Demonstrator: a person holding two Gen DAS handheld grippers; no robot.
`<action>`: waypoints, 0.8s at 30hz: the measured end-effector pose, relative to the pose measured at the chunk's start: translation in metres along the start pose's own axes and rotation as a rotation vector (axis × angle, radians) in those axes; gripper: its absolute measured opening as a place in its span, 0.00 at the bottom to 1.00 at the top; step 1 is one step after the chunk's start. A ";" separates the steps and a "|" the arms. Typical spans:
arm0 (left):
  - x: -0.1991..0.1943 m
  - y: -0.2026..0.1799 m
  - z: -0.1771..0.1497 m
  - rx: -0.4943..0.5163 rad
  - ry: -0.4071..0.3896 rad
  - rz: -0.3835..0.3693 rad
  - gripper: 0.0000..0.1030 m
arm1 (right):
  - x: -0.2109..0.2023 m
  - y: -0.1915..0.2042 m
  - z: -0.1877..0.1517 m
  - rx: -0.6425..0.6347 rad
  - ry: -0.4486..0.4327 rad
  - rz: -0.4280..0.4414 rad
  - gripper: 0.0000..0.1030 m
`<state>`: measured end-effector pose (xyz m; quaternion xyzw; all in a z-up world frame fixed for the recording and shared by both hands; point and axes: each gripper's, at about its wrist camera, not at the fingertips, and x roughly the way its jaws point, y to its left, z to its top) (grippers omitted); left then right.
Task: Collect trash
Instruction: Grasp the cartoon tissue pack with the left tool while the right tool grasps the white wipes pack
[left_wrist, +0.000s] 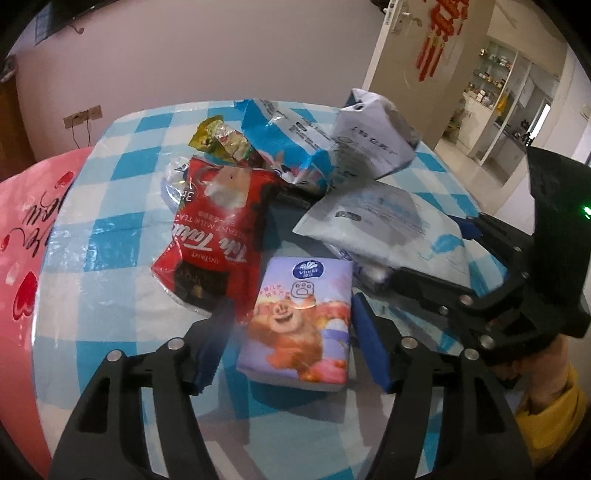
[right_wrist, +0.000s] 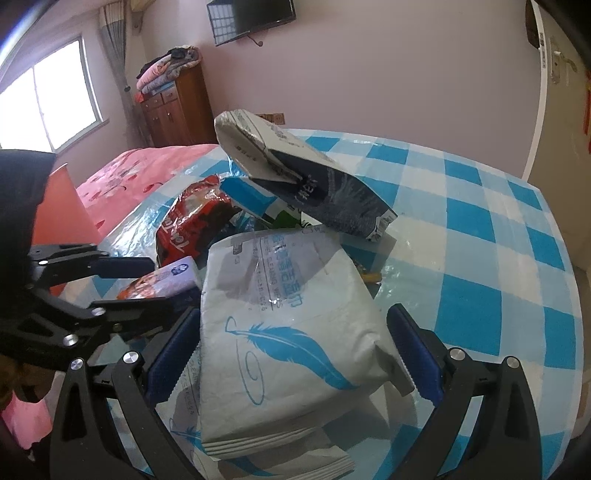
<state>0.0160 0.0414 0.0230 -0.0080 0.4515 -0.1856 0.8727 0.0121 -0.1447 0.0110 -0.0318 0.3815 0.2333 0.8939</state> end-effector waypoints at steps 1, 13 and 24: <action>0.004 0.001 0.001 -0.014 0.008 -0.006 0.64 | -0.001 0.000 0.000 0.000 -0.003 0.000 0.95; 0.004 0.009 -0.006 -0.123 -0.010 -0.027 0.57 | -0.002 0.003 -0.001 -0.011 -0.006 -0.006 0.88; -0.024 0.007 -0.026 -0.136 -0.071 0.045 0.55 | -0.011 0.007 -0.006 -0.007 -0.044 -0.053 0.83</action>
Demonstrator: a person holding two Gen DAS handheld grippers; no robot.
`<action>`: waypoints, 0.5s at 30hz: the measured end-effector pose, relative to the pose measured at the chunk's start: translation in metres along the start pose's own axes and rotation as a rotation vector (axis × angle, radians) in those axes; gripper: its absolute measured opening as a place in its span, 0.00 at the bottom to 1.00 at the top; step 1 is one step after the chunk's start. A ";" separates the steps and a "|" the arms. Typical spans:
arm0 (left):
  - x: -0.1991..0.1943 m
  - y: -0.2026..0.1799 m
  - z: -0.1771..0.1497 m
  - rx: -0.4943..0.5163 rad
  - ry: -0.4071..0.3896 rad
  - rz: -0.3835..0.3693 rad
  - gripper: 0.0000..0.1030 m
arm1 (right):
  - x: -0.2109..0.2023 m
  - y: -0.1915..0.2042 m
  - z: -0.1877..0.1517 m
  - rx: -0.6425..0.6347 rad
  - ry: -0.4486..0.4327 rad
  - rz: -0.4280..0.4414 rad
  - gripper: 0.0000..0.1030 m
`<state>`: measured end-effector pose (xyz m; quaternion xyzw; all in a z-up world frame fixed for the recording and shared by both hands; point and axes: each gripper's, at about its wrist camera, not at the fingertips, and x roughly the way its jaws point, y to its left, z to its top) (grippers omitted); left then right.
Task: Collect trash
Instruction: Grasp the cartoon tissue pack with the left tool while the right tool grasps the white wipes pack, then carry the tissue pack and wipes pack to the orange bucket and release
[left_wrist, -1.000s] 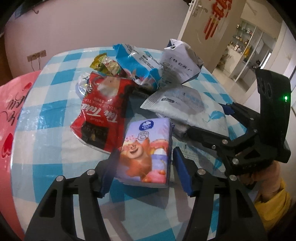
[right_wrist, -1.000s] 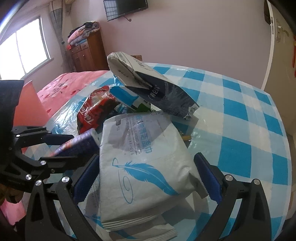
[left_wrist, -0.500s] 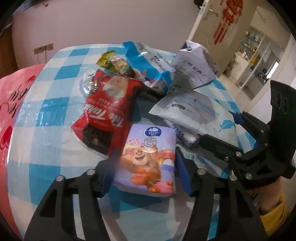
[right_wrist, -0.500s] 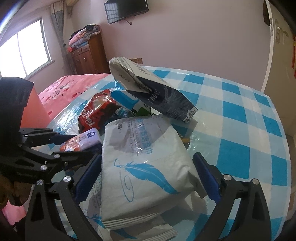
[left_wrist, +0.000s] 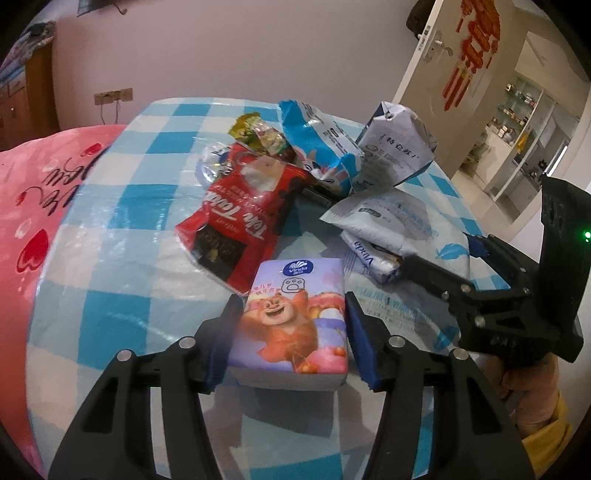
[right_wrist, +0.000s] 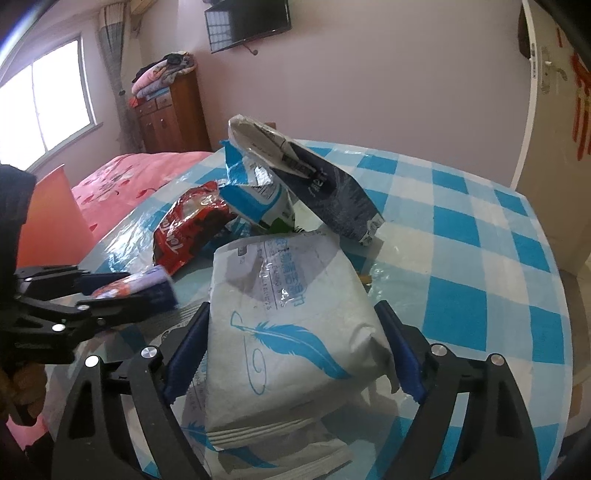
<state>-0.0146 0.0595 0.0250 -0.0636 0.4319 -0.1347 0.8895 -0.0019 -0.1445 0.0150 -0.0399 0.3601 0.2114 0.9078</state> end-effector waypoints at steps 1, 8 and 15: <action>-0.003 0.000 -0.002 0.003 -0.007 0.005 0.54 | -0.001 0.000 -0.001 0.001 -0.004 0.000 0.82; -0.027 0.006 -0.013 0.003 -0.044 0.016 0.53 | -0.015 0.008 -0.006 0.004 -0.027 0.013 0.81; -0.034 0.015 -0.023 -0.018 -0.048 -0.009 0.52 | -0.035 0.008 -0.010 0.060 -0.042 0.054 0.79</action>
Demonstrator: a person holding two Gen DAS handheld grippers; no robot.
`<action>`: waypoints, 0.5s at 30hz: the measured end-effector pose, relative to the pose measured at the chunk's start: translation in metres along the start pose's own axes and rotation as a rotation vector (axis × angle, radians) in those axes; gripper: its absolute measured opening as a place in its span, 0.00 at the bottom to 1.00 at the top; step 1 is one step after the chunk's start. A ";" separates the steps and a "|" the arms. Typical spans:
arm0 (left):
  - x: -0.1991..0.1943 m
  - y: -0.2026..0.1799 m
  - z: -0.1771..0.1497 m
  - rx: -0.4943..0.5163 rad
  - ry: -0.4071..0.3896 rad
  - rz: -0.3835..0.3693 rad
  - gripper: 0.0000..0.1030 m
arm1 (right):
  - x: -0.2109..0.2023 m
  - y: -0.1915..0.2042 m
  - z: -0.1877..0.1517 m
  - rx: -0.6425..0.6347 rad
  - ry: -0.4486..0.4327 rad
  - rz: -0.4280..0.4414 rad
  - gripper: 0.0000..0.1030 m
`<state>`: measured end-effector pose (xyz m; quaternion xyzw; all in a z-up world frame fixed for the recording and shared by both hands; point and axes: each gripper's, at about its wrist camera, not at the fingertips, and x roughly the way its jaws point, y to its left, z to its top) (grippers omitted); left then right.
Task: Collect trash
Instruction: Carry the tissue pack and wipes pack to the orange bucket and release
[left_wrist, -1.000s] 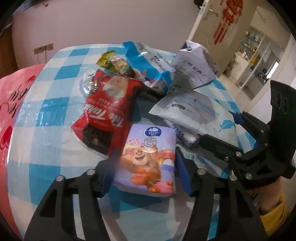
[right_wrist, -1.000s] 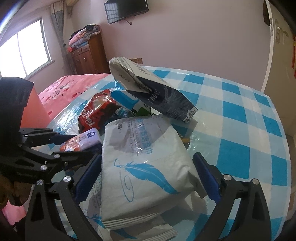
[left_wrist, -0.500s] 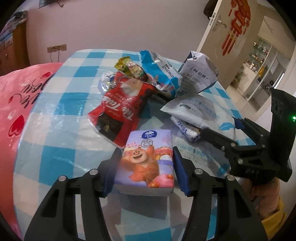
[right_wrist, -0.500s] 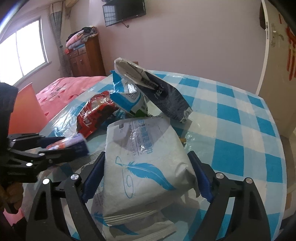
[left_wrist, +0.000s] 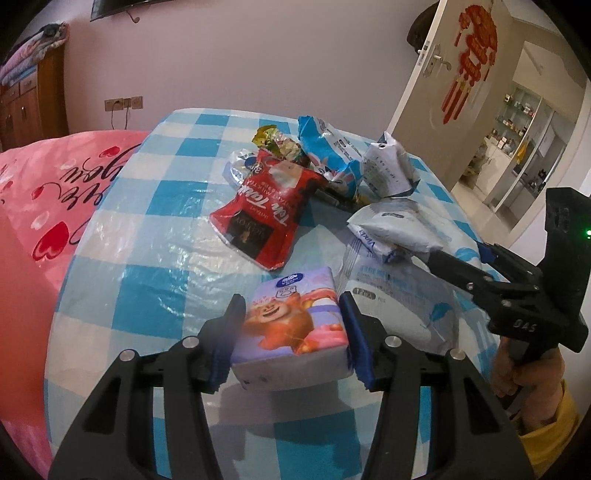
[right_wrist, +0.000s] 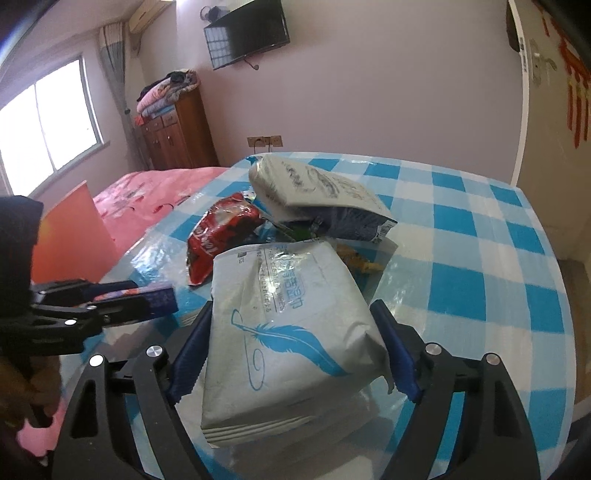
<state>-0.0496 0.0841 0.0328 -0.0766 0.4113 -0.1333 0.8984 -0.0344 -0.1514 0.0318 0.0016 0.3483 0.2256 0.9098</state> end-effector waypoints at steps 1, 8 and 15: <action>-0.001 0.001 -0.001 -0.005 -0.002 -0.007 0.52 | -0.002 0.000 -0.001 0.009 0.002 0.005 0.79; -0.011 0.009 -0.003 -0.034 -0.021 -0.027 0.52 | -0.015 0.001 -0.009 0.079 0.024 0.057 0.78; -0.038 0.015 0.000 -0.042 -0.082 -0.043 0.52 | -0.031 0.017 -0.008 0.108 0.016 0.110 0.78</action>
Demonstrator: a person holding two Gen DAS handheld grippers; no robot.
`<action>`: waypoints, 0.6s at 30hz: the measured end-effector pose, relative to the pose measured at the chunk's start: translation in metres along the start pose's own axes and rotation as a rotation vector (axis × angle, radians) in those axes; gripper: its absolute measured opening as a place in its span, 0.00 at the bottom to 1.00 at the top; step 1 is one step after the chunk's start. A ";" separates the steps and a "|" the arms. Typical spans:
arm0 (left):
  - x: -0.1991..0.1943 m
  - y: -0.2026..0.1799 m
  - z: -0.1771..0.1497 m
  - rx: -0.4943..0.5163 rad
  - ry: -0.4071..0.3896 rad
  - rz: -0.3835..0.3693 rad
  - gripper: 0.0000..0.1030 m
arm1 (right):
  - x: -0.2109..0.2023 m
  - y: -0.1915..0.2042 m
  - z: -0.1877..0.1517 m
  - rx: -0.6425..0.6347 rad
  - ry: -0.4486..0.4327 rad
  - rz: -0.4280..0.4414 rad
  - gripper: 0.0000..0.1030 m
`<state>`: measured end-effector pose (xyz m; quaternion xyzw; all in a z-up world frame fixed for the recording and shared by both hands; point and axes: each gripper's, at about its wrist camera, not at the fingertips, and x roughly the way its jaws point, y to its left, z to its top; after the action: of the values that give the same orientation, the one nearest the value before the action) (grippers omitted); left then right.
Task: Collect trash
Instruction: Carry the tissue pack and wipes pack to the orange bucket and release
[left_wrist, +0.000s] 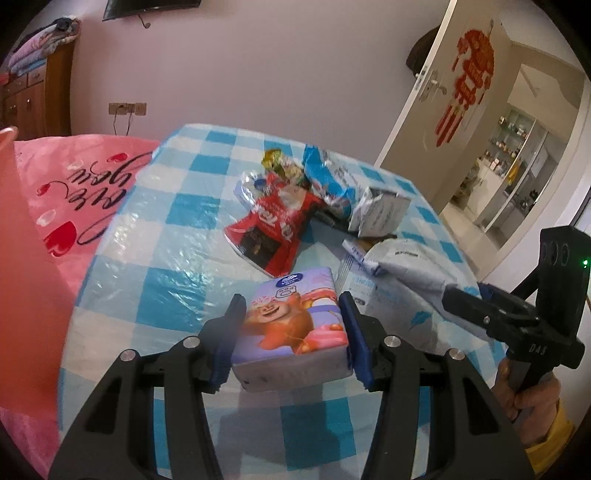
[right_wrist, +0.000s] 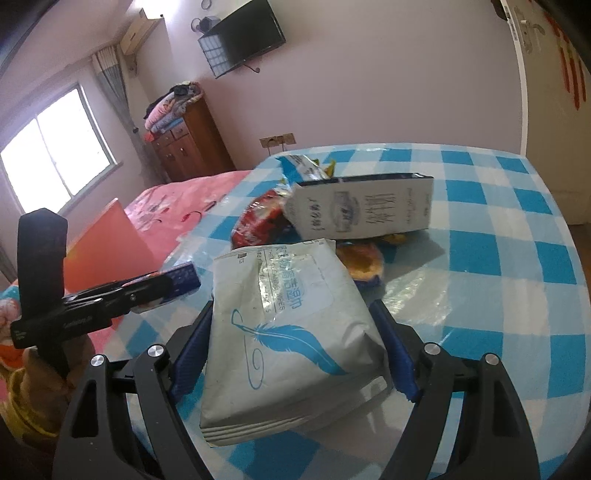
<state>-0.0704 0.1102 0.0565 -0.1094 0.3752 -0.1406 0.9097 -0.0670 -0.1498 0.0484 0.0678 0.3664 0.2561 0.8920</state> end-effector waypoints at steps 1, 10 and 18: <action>-0.004 0.001 0.002 -0.001 -0.010 -0.001 0.52 | -0.001 0.002 0.002 0.006 -0.001 0.011 0.78; -0.049 0.012 0.020 -0.007 -0.115 0.015 0.52 | -0.005 0.030 0.027 0.032 -0.013 0.070 0.78; -0.101 0.037 0.038 -0.022 -0.221 0.074 0.52 | 0.000 0.085 0.063 -0.037 -0.030 0.132 0.78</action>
<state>-0.1056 0.1825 0.1377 -0.1205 0.2780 -0.0897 0.9488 -0.0587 -0.0726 0.1198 0.0791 0.3428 0.3201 0.8797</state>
